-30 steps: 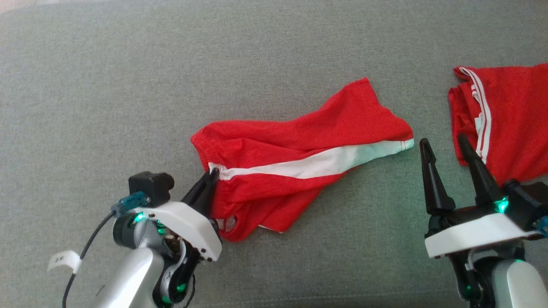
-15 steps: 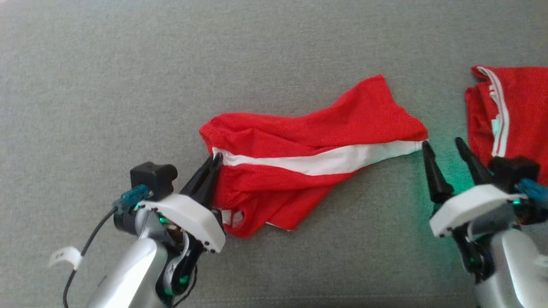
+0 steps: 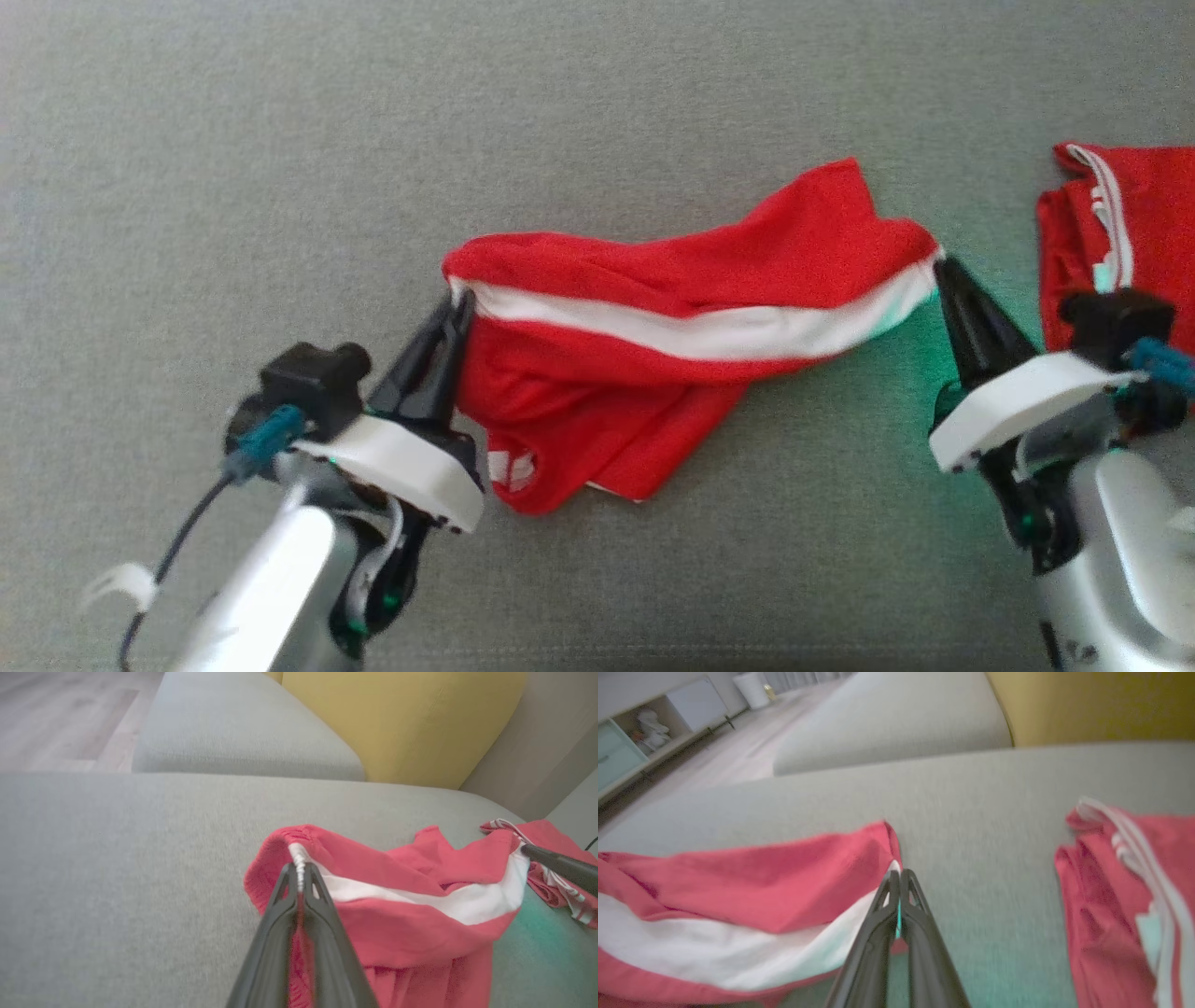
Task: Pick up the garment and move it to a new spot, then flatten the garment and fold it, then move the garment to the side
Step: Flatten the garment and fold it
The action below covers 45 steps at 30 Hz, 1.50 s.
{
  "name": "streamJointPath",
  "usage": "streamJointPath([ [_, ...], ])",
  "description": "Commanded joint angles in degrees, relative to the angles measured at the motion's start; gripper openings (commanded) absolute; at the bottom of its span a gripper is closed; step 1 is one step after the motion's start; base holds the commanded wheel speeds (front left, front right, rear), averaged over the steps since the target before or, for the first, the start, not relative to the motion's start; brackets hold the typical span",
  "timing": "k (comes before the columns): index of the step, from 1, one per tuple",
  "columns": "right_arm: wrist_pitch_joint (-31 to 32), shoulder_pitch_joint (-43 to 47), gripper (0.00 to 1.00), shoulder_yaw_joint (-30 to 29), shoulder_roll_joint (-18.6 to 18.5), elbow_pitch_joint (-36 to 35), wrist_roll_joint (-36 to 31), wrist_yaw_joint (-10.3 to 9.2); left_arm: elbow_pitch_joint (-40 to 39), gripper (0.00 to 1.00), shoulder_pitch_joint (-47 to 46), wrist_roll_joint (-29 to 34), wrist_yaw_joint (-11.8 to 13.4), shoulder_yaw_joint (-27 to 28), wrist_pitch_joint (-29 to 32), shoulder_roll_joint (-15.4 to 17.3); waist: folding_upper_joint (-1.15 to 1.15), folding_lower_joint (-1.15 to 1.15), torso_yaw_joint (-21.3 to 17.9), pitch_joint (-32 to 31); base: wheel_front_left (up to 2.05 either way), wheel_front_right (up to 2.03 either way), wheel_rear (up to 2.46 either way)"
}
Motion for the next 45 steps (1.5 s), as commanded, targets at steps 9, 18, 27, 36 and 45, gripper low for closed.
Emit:
streamJointPath([
  [9,0.2,-7.1,0.00,-1.3,-2.6,-23.1,-0.4,0.37,-16.4,0.00,-7.1,5.9,2.9,5.5,-0.1,7.0,0.00,0.00,-2.3,-5.1,0.00,0.00,0.00],
  [18,4.2,-12.7,0.00,-4.1,-1.3,-35.0,-2.3,0.37,-24.3,0.00,-15.2,7.1,4.7,10.0,3.9,9.4,0.00,0.00,-3.5,-9.0,0.00,0.00,0.00],
  [27,5.4,-15.1,0.00,-4.0,0.4,-31.2,-0.5,0.37,-20.9,0.00,-19.3,4.4,3.8,10.6,4.5,7.9,0.00,0.00,-3.4,-8.1,0.00,0.00,0.00],
  [36,2.9,-34.4,0.00,-1.8,-0.1,-11.6,2.7,0.37,-0.2,0.00,-36.3,1.6,-2.0,10.9,-1.3,2.9,0.00,0.00,-2.3,-2.8,0.00,0.00,0.00],
  [45,-8.6,-55.6,0.00,3.2,3.6,17.8,4.0,0.37,31.1,0.00,-54.4,2.6,-7.3,11.3,-9.1,-3.4,0.00,0.00,-2.5,-1.1,0.00,0.00,0.00],
])
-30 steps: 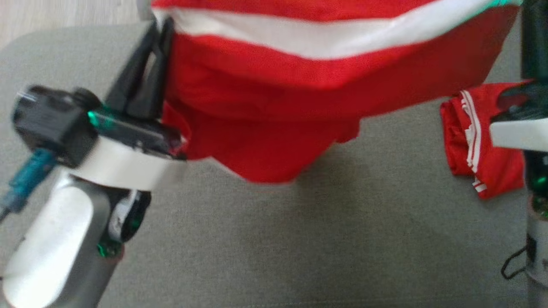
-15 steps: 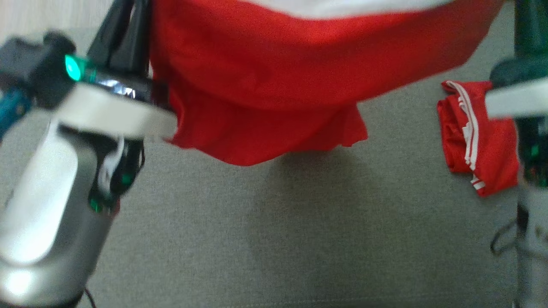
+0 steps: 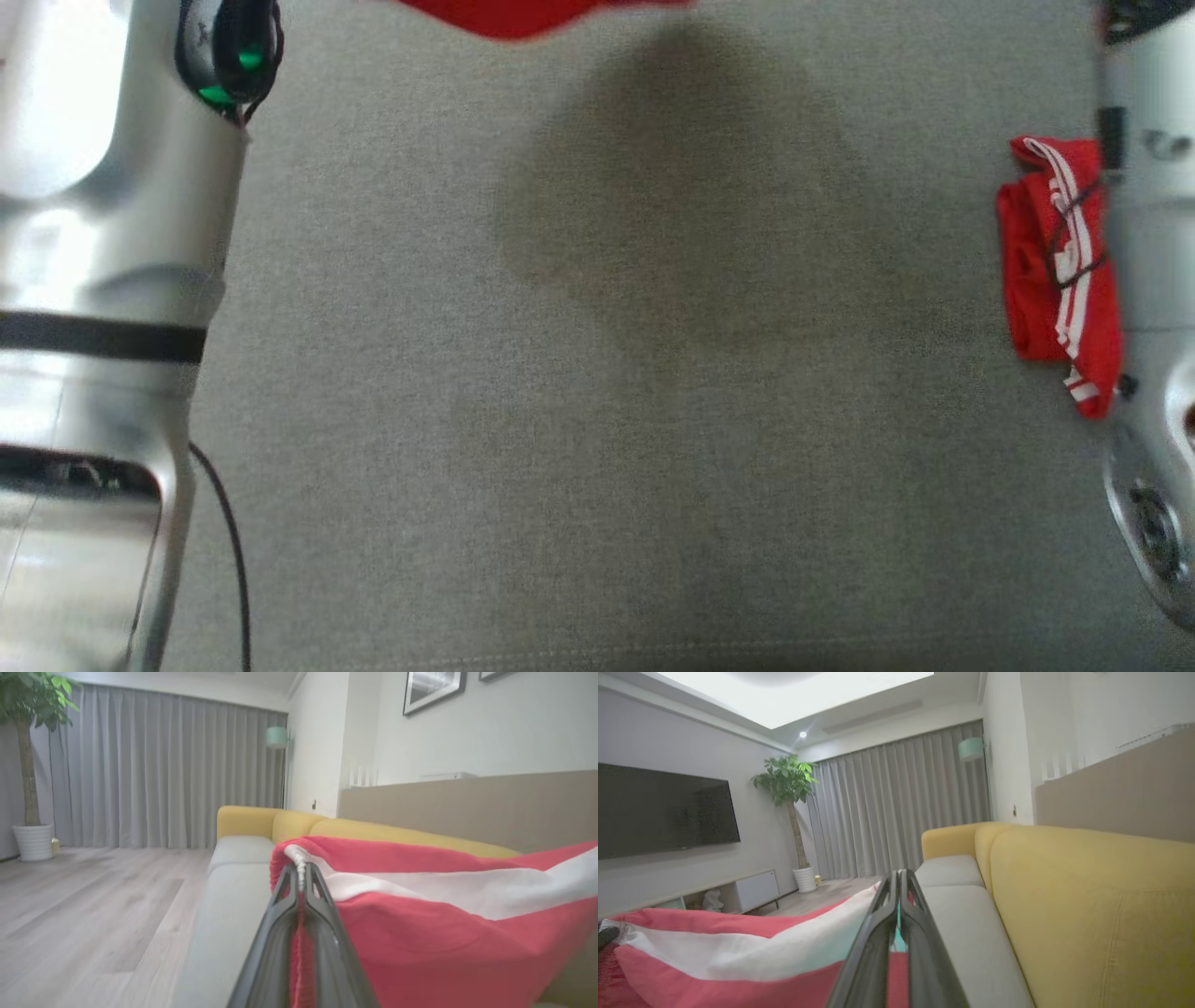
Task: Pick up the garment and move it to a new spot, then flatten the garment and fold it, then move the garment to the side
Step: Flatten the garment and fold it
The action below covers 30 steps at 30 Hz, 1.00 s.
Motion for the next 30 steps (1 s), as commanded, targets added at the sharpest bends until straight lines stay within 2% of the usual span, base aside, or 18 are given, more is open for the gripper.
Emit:
streamJointPath([
  [1,-1.1,-2.7,0.00,1.6,1.9,2.5,0.5,0.37,2.7,0.00,-3.5,0.5,-0.8,1.5,-0.4,1.2,0.00,0.00,-0.3,-0.1,0.00,0.00,0.00],
  [7,-3.3,-5.4,0.00,7.5,4.2,19.1,1.9,0.37,20.3,0.00,-4.0,-0.8,-3.5,0.7,-0.6,-2.5,0.00,0.00,-0.7,1.5,0.00,0.00,0.00],
  [11,-5.6,-3.5,0.00,11.2,4.8,24.7,4.1,0.37,27.4,0.00,-2.1,-2.0,-4.8,0.3,-0.6,-4.3,0.00,0.00,-0.4,3.6,0.00,0.00,0.00],
  [14,-7.8,0.5,0.00,14.1,5.0,26.5,6.0,0.37,28.9,0.00,1.5,-3.0,-5.4,0.8,-0.7,-5.3,0.00,0.00,-0.3,4.8,0.00,0.00,0.00],
  [17,-10.0,6.0,0.00,16.6,5.0,26.9,8.0,0.37,27.3,0.00,6.5,-3.2,-5.9,1.1,-0.7,-5.9,0.00,0.00,-0.3,5.2,0.00,0.00,0.00],
  [21,-12.0,14.1,0.00,18.8,3.7,24.7,10.7,0.37,21.0,0.00,14.6,-2.2,-6.1,2.0,-0.7,-6.3,0.00,0.00,-0.4,4.9,0.00,0.00,0.00],
  [26,-13.3,25.5,0.00,20.0,1.0,18.2,13.0,0.37,11.3,0.00,26.6,0.4,-6.2,3.6,-0.7,-6.4,0.00,0.00,-1.1,3.0,0.00,0.00,0.00],
  [30,-13.7,35.4,0.00,17.8,-1.7,10.0,14.1,0.37,0.8,0.00,36.9,2.6,-5.8,6.2,-0.7,-5.4,0.00,0.00,-1.6,1.0,0.00,0.00,0.00],
])
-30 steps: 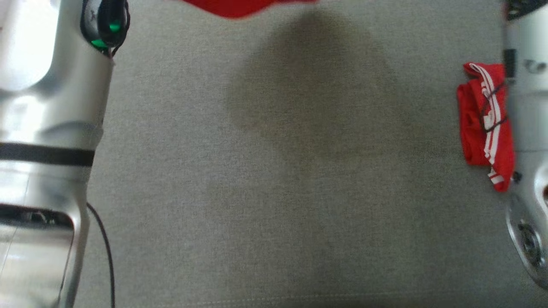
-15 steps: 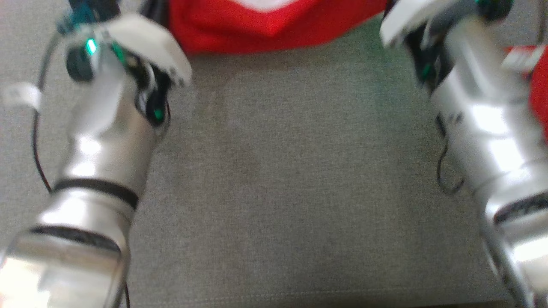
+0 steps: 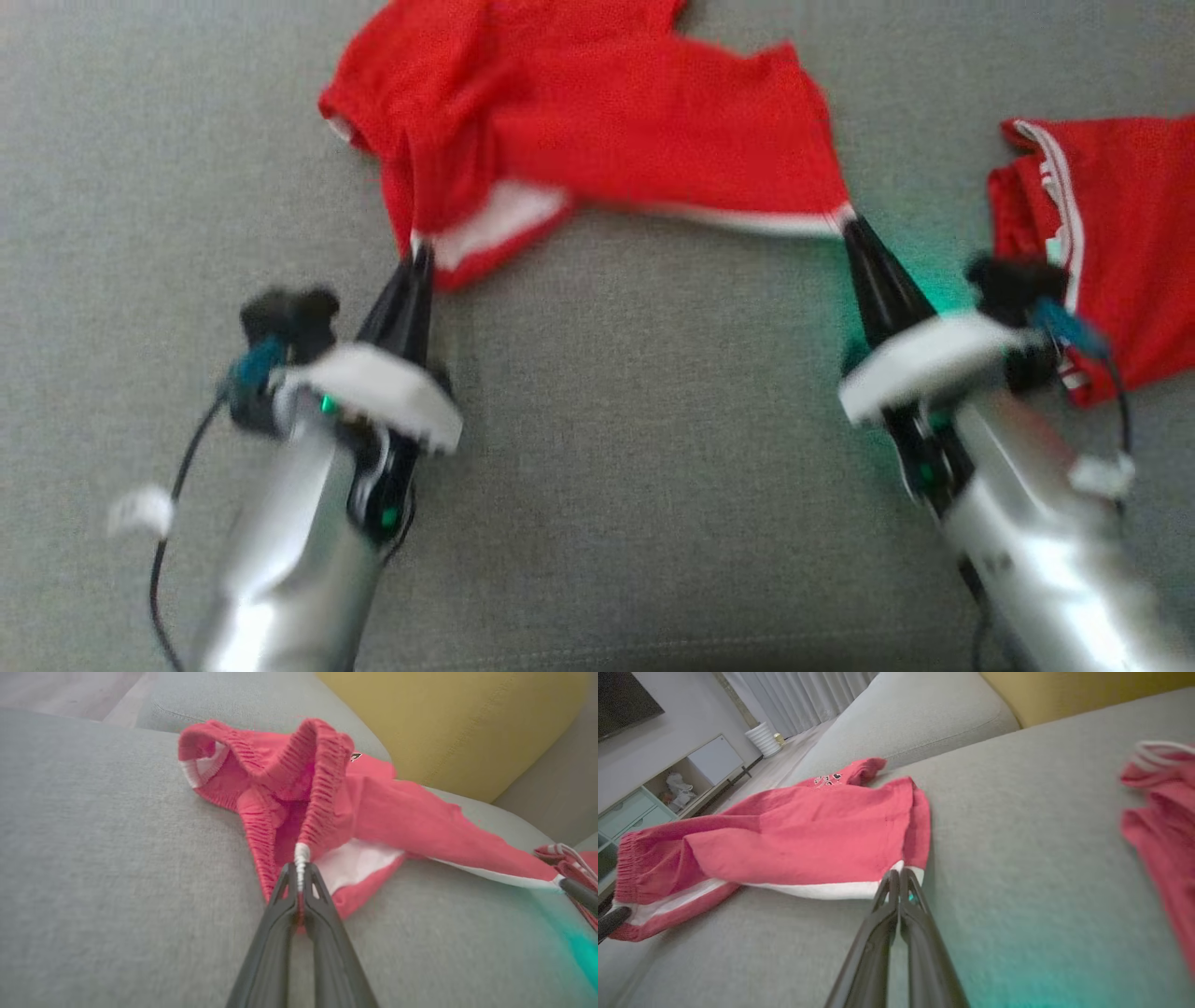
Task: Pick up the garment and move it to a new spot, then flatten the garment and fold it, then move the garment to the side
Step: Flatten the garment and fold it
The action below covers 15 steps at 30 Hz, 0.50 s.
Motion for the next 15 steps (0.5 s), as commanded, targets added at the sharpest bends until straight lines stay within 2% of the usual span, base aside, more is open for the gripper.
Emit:
streamJointPath([
  [1,-1.0,1.7,0.00,0.0,-0.4,-2.4,0.2,0.37,-2.6,0.00,0.1,0.7,0.4,2.4,-0.4,2.0,0.00,0.00,-0.1,-1.0,0.00,0.00,0.00],
  [4,0.0,10.2,0.00,-4.1,-1.6,-10.4,-1.1,0.37,-10.2,0.00,7.7,2.3,1.0,3.8,-0.4,3.0,0.00,0.00,-0.3,-2.8,0.00,0.00,0.00],
  [7,3.6,19.0,0.00,-9.2,-1.5,-20.2,-3.8,0.37,-16.4,0.00,14.4,3.4,1.8,4.5,-0.4,4.2,0.00,0.00,-0.7,-4.5,0.00,0.00,0.00],
  [15,18.7,40.2,0.00,-19.7,4.1,-47.8,-12.8,0.37,-29.3,0.00,26.9,3.1,5.0,4.8,2.9,6.2,0.00,0.00,-0.9,-8.2,0.00,0.00,0.00],
])
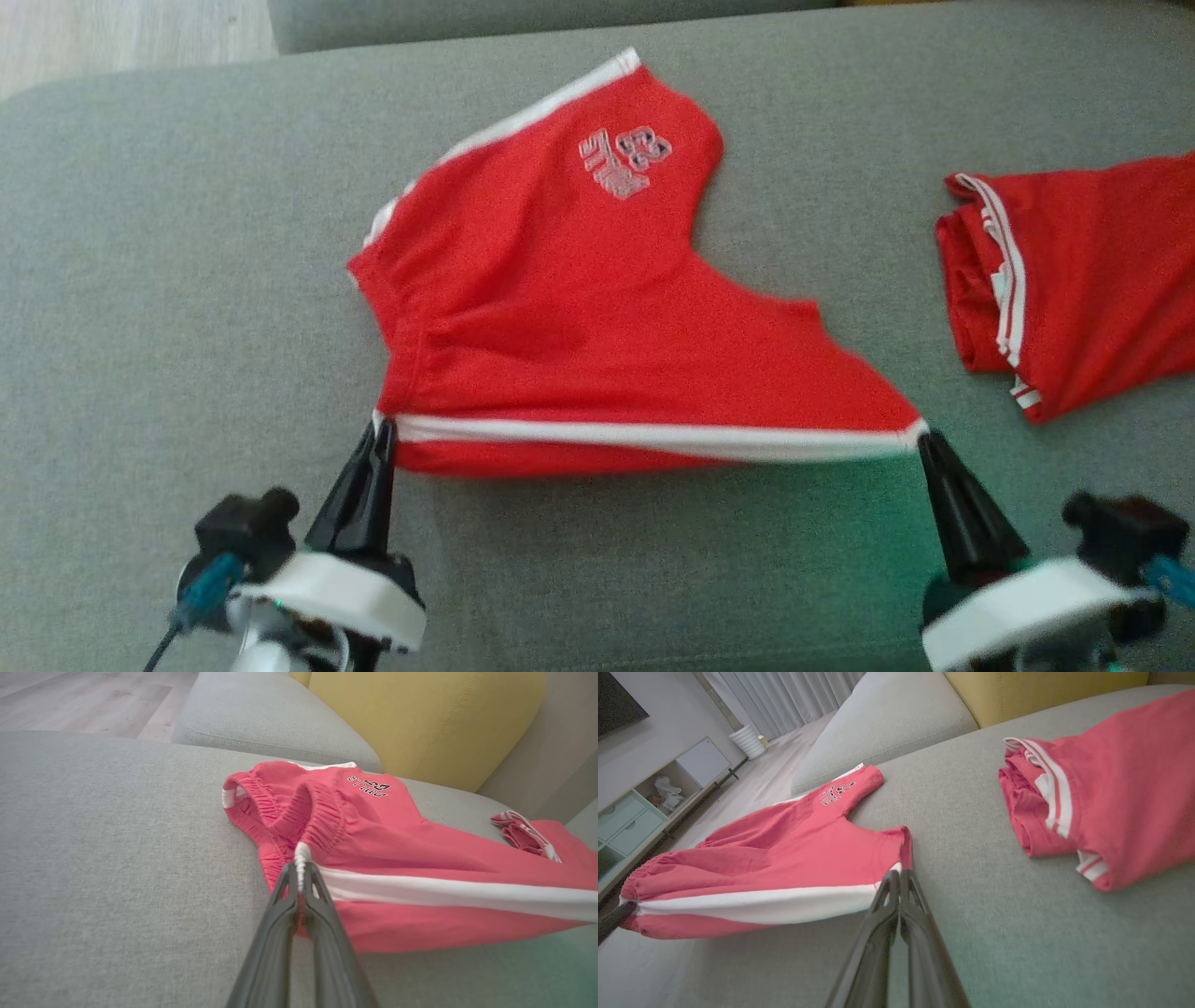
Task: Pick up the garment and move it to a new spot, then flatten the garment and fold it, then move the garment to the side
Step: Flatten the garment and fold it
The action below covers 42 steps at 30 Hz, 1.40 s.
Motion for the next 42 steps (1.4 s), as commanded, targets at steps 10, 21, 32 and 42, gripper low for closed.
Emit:
streamJointPath([
  [10,9.4,7.0,0.00,-1.8,1.8,-16.2,-3.0,0.37,-14.0,0.00,8.2,-0.7,4.6,2.7,5.1,1.6,0.00,0.00,-0.6,-2.0,0.00,0.00,0.00],
  [21,9.8,-5.4,0.00,-2.9,1.6,-13.4,-3.5,0.37,-13.1,0.00,1.7,-4.0,4.0,3.9,8.6,1.5,0.00,0.00,1.4,1.7,0.00,0.00,0.00],
  [32,10.0,-34.3,0.00,0.0,-2.1,8.6,-1.9,0.37,-2.0,0.00,-15.8,-9.3,-0.4,3.3,12.3,-0.6,0.00,0.00,6.5,9.8,0.00,0.00,0.00],
  [42,3.5,-57.5,0.00,5.6,-4.6,34.2,0.1,0.37,11.6,0.00,-30.5,-12.9,-2.9,2.2,9.8,-3.4,0.00,0.00,12.0,14.8,0.00,0.00,0.00],
])
